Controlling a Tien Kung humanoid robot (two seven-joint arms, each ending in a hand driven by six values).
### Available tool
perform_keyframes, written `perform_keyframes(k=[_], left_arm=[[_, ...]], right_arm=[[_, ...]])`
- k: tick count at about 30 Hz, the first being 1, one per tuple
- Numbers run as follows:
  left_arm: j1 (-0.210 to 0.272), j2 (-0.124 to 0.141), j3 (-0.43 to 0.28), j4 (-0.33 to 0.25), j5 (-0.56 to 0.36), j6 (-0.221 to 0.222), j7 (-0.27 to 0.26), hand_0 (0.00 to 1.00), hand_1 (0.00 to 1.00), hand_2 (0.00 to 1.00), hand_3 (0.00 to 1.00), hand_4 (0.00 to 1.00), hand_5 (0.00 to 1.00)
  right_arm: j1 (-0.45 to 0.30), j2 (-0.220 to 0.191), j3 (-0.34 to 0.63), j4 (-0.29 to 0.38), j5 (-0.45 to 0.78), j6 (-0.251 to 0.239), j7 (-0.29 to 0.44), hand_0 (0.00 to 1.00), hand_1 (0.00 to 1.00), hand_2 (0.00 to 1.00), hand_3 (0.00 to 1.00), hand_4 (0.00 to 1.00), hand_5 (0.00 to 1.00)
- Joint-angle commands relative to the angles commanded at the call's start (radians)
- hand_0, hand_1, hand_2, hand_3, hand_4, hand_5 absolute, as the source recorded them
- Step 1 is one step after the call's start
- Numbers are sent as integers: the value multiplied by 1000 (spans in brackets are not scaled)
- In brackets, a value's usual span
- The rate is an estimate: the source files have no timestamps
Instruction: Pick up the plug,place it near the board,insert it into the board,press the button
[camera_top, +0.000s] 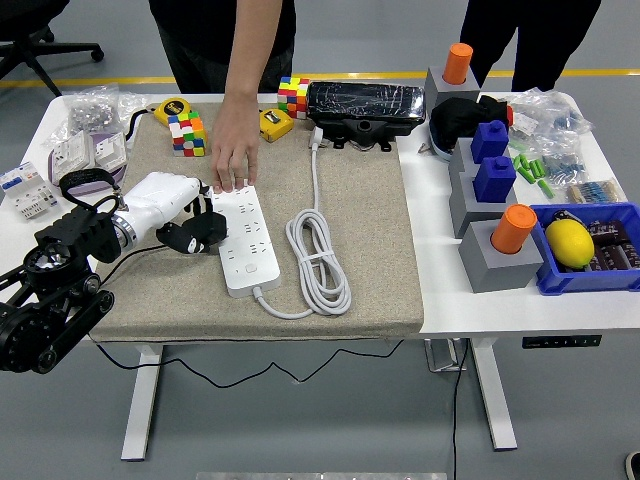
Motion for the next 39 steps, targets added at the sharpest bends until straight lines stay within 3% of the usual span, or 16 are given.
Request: perform_keyframes(k=[11, 12, 17, 18, 23, 24, 29, 30, 39], left_arm=[[0, -1, 0, 2, -4, -4, 1, 325, 502, 536, 538, 731, 56], [0, -1, 0, 2, -5, -5, 2, 381, 585, 581, 563, 758, 64], [-1, 1, 0, 2, -5, -6, 3, 381, 585, 581, 563, 758, 64], [-1, 1, 0, 2, -5, -6, 3, 470, 692, 623, 591, 779, 68], [0, 0, 1, 3, -7, -8, 5, 470, 692, 623, 591, 779, 68], [0, 0, 1, 3, -7, -8, 5, 554, 732, 663, 609, 822, 95], [2, 3, 3, 1, -13, -18, 7, 554, 732, 663, 609, 822, 95], [3, 4, 5, -2, -16, -17, 8, 593, 757, 727, 641, 889, 111], [2, 11, 6, -26, -36, -35, 21, 615, 767, 741, 668, 930, 121]], right_arm=[[0, 0, 0, 0, 1, 0, 0, 826, 802, 776, 813, 998, 998], [0, 0, -1, 0, 1, 0, 1, 826, 802, 776, 813, 998, 998], [-1, 0, -2, 0, 3, 0, -1, 826, 802, 776, 813, 998, 998], [-2, 0, -2, 0, 3, 0, -1, 827, 802, 776, 813, 998, 998], [-3, 0, -2, 0, 4, 1, 0, 827, 802, 776, 813, 998, 998], [-3, 0, -2, 0, 4, 1, 0, 827, 801, 774, 813, 998, 998], [-5, 0, 0, 0, 2, 1, -1, 827, 801, 774, 813, 998, 998], [-5, 0, 0, 0, 1, 1, -1, 827, 800, 774, 812, 998, 998], [-2, -1, 3, 0, -1, 0, -1, 828, 800, 774, 812, 998, 998]])
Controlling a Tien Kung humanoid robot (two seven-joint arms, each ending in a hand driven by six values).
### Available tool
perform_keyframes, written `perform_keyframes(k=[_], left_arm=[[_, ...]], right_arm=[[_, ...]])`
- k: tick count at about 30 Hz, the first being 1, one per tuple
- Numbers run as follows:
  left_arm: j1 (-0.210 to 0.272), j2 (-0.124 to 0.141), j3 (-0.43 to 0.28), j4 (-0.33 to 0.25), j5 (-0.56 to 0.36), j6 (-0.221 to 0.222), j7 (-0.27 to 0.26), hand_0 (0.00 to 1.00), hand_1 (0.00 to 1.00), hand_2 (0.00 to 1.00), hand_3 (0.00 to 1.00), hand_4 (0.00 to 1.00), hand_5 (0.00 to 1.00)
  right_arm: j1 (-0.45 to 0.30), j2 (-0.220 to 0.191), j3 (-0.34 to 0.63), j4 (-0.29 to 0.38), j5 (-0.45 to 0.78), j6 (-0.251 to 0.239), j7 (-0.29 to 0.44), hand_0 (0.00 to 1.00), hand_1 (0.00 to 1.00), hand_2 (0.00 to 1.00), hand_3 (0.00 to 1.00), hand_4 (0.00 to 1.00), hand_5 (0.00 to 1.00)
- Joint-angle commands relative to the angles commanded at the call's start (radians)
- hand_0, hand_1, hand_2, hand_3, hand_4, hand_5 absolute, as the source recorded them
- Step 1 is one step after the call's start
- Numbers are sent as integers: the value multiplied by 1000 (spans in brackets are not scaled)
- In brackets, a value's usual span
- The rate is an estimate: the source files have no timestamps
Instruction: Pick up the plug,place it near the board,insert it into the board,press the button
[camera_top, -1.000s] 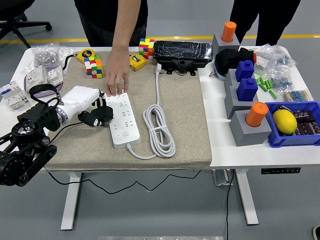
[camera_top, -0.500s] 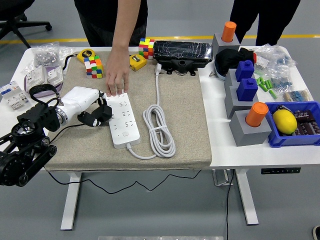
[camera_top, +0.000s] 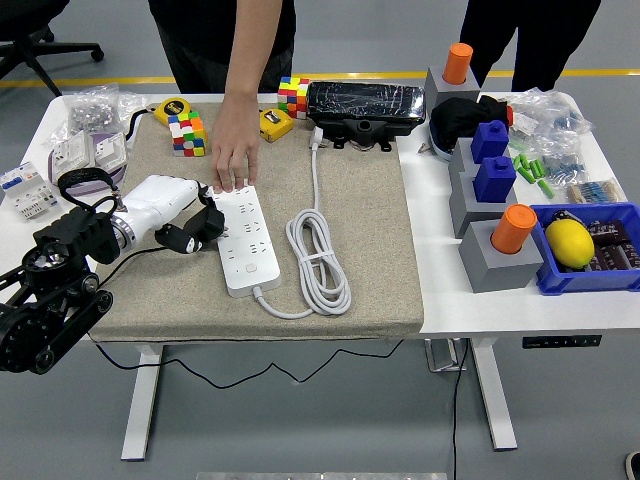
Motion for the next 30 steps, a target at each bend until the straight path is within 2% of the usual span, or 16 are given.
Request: perform_keyframes(k=[3, 4, 14, 15, 21, 22, 26, 27, 30], left_arm=[[-2, 2, 1, -7, -3, -7, 4, 615, 767, 741, 668, 930, 121], [-3, 2, 0, -9, -3, -8, 5, 617, 777, 748, 699, 970, 136], [-5, 5, 6, -10, -15, -18, 7, 627, 779, 751, 723, 973, 142], [-5, 6, 6, -11, -17, -19, 7, 633, 785, 767, 765, 998, 176], [-6, 8, 7, -15, -39, -23, -3, 633, 785, 767, 765, 998, 176], [-7, 7, 5, -14, -43, -22, -6, 657, 806, 795, 801, 998, 336], [-7, 6, 4, -9, -68, -29, -16, 657, 806, 795, 801, 998, 336], [-5, 5, 1, -7, -86, -34, -23, 775, 892, 878, 909, 998, 913], [3, 1, -9, -4, -141, -29, -42, 775, 892, 878, 909, 998, 913]], right_arm=[[0, 0, 2, 0, -2, 0, 0, 828, 800, 774, 812, 998, 998], [0, 0, 0, 0, -1, 0, 0, 828, 799, 773, 811, 998, 998], [1, -2, -1, 0, 1, -2, 0, 828, 799, 773, 811, 998, 998], [1, -2, -2, 0, 1, -2, 1, 828, 798, 772, 810, 998, 998], [2, -2, -1, 0, 0, -2, 0, 828, 798, 772, 810, 998, 998], [1, -2, -1, 0, 0, -1, -1, 830, 798, 771, 810, 998, 998], [1, -2, 1, 0, -2, 0, -1, 830, 798, 771, 810, 998, 998], [1, -2, 1, 0, -1, 0, 0, 830, 794, 771, 809, 998, 998], [1, -1, 1, 0, 0, 0, 0, 830, 794, 771, 809, 998, 998]])
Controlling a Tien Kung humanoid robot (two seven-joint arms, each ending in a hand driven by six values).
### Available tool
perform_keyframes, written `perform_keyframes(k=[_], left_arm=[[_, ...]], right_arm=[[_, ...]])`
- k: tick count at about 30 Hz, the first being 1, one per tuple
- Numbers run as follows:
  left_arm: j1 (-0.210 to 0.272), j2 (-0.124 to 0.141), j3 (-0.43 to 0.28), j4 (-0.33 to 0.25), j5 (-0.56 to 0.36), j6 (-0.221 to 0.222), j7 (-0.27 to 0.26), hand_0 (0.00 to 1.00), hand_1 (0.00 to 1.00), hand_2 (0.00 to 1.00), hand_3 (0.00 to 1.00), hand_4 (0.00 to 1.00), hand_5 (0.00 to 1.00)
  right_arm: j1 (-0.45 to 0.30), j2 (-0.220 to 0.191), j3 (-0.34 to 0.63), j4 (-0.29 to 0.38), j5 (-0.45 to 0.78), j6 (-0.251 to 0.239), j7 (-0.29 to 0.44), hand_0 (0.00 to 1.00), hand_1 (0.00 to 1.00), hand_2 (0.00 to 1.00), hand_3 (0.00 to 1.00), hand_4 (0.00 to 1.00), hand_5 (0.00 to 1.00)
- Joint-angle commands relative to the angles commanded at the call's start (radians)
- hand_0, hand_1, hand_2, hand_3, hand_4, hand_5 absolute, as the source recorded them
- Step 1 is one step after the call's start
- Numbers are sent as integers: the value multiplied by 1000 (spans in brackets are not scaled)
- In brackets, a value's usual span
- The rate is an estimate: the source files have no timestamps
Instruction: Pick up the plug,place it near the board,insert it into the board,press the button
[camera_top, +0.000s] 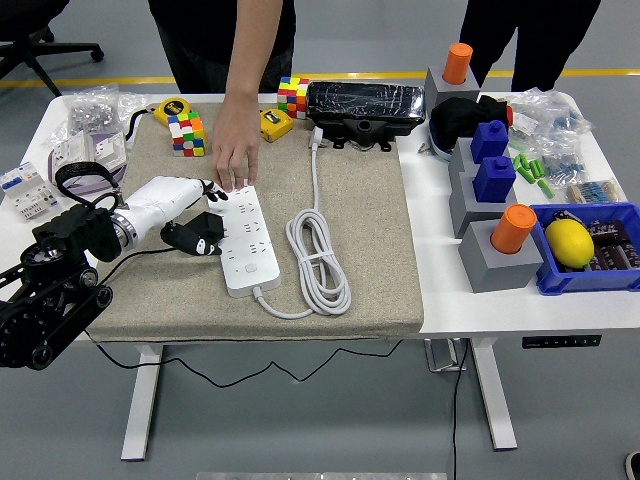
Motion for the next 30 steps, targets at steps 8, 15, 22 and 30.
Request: perform_keyframes(k=[8, 15, 22, 30], left_arm=[[93, -38, -141, -87, -230, 52, -40, 975, 998, 980, 997, 998, 998], [208, -100, -283, -201, -340, 184, -62, 998, 998, 998, 998, 998, 998], [362, -155, -409, -386, -236, 437, 84, 998, 998, 986, 983, 998, 998], [485, -115, -461, -530, -7, 354, 336, 975, 955, 932, 919, 998, 998]], right_arm=[[-3, 4, 1, 0, 1, 2, -1, 828, 791, 770, 809, 998, 998], [-5, 7, 2, 0, 1, 3, 3, 828, 791, 769, 806, 998, 998], [-18, 14, 5, 0, -3, 5, 1, 828, 786, 766, 806, 998, 998], [-15, 15, 6, 0, 1, 5, 4, 826, 786, 765, 805, 998, 998]])
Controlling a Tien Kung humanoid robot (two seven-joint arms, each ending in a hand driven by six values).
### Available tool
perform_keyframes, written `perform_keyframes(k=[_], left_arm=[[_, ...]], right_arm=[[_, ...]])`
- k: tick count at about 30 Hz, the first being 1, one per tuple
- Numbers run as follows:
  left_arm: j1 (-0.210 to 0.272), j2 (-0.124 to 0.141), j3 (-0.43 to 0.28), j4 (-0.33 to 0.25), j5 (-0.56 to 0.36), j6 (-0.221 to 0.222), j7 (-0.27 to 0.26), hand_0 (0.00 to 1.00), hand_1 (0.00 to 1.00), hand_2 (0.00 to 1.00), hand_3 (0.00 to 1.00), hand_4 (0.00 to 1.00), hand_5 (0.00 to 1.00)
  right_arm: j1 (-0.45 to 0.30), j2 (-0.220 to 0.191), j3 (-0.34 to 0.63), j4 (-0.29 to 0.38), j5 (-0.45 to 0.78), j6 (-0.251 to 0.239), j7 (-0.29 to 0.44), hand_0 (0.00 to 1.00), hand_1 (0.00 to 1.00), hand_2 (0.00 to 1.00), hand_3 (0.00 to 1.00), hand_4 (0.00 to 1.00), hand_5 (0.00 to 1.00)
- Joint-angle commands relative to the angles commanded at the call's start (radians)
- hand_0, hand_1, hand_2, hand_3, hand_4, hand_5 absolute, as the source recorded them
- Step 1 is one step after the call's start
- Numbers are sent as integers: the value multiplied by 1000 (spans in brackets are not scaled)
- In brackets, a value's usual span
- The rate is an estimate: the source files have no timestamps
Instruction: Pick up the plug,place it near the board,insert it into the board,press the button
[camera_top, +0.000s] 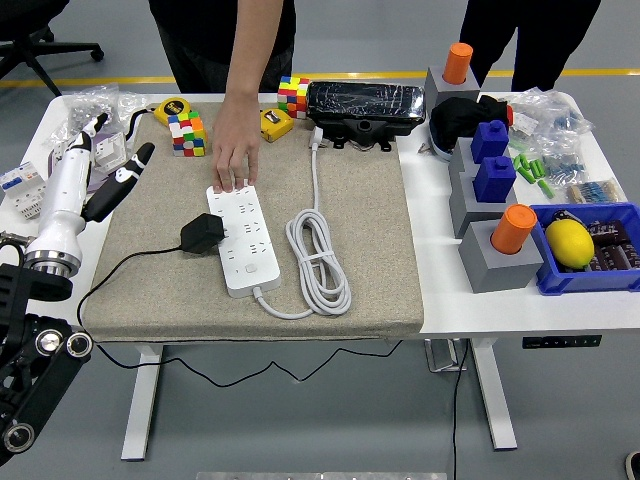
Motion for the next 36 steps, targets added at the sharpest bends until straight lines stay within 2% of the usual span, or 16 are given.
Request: perform_keyframes(k=[2, 3, 4, 5, 9, 10, 11, 15, 19, 26, 36], left_arm=[[16, 14, -5, -29, 36, -54, 44, 975, 955, 932, 919, 998, 998], [23, 22, -3, -42, 37, -72, 47, 975, 955, 932, 919, 998, 998], [28, 27, -1, -52, 44, -85, 52, 871, 865, 834, 835, 998, 998], [35, 32, 1, -68, 61, -105, 61, 871, 865, 834, 835, 998, 998], [58, 42, 24, -105, 51, -134, 56, 871, 865, 834, 835, 998, 998], [61, 44, 30, -109, 48, -137, 54, 794, 787, 774, 768, 998, 998], [64, 46, 45, -114, 29, -143, 49, 794, 787, 774, 768, 998, 998], [67, 47, 85, -120, 0, -157, 42, 794, 787, 774, 768, 998, 998], [69, 44, 112, -114, -9, -150, 36, 792, 775, 765, 756, 998, 998], [55, 35, 169, -76, -31, -155, 19, 799, 776, 766, 755, 998, 998], [42, 26, 180, -31, -33, -151, 0, 815, 784, 768, 757, 998, 998]], right_arm=[[1, 0, -1, 0, 1, 0, -1, 826, 786, 765, 805, 998, 998], [1, -1, 0, 0, 1, 0, -1, 826, 786, 765, 805, 998, 998], [0, -1, 0, 0, 0, -1, -1, 826, 785, 763, 805, 998, 998], [1, -2, 1, 0, 0, -1, -2, 826, 785, 763, 805, 998, 998], [1, -4, -1, 0, 4, -2, -2, 826, 785, 763, 805, 998, 998], [1, -4, -1, 0, 4, -2, -2, 826, 784, 762, 805, 998, 998], [0, -4, -1, 0, 5, -1, -2, 826, 784, 762, 805, 998, 998], [1, -4, -1, 0, 5, -1, -3, 826, 784, 762, 805, 998, 998], [2, -4, -2, 0, 6, 0, -1, 826, 783, 763, 805, 998, 998], [2, -4, -1, 0, 3, -1, -2, 825, 782, 761, 805, 998, 998], [3, -5, 5, 0, -1, -2, -2, 826, 773, 761, 804, 998, 998]])
